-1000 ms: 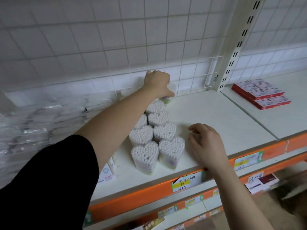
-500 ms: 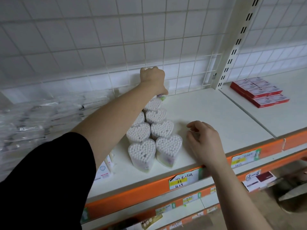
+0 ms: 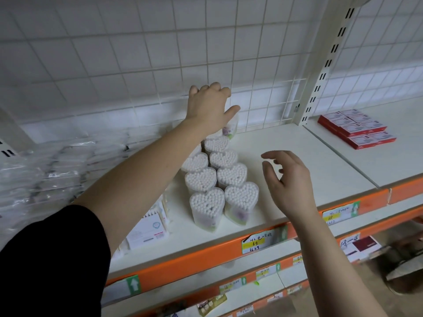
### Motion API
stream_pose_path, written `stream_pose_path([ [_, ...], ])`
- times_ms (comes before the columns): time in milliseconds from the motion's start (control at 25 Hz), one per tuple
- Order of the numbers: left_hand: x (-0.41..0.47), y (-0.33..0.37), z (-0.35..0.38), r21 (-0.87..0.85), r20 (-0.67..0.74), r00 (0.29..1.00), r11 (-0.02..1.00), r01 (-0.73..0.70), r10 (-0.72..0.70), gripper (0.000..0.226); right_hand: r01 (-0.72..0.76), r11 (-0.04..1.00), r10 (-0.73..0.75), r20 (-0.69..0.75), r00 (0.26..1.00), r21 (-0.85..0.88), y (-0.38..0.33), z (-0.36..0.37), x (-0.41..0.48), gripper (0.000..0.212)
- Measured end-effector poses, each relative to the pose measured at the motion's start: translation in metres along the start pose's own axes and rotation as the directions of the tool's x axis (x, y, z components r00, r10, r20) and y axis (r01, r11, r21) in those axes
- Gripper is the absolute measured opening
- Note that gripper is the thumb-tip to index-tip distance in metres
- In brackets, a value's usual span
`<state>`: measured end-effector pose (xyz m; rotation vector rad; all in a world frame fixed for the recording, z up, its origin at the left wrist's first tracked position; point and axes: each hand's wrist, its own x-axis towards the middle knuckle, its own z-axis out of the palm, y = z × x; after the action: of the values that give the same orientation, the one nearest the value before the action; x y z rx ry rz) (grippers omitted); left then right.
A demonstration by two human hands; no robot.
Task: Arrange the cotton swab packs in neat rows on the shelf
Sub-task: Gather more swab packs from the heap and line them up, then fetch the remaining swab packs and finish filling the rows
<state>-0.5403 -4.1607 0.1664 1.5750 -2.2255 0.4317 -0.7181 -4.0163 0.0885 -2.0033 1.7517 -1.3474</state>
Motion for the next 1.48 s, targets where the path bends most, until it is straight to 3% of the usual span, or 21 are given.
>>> stream_pose_path([
  [320, -0.072, -0.068, -0.06, 0.038, -0.157, 0.988, 0.999, 0.019, -0.013, 0.047, 0.217, 0.971, -0.225, 0.077, 0.971, 0.098, -0.111, 0.031, 0.024, 0.017],
  [800, -0.263, -0.251, -0.143, 0.187, -0.317, 0.917, 0.933, 0.309, -0.24, 0.047, 0.408, 0.872, -0.477, 0.279, 0.833, 0.271, -0.292, 0.155, -0.011, 0.023],
  [1160, -0.418, -0.369, -0.171, 0.148, -0.284, 0.83, 0.833, 0.533, -0.48, 0.042, 0.421, 0.825, -0.551, 0.366, 0.751, 0.378, -0.431, 0.267, -0.067, 0.024],
  [1480, -0.47, -0.452, -0.154, 0.054, -0.245, 0.772, 0.786, 0.615, -0.587, 0.053, 0.282, 0.901, -0.413, 0.453, 0.79, 0.329, -0.467, 0.353, -0.091, 0.021],
])
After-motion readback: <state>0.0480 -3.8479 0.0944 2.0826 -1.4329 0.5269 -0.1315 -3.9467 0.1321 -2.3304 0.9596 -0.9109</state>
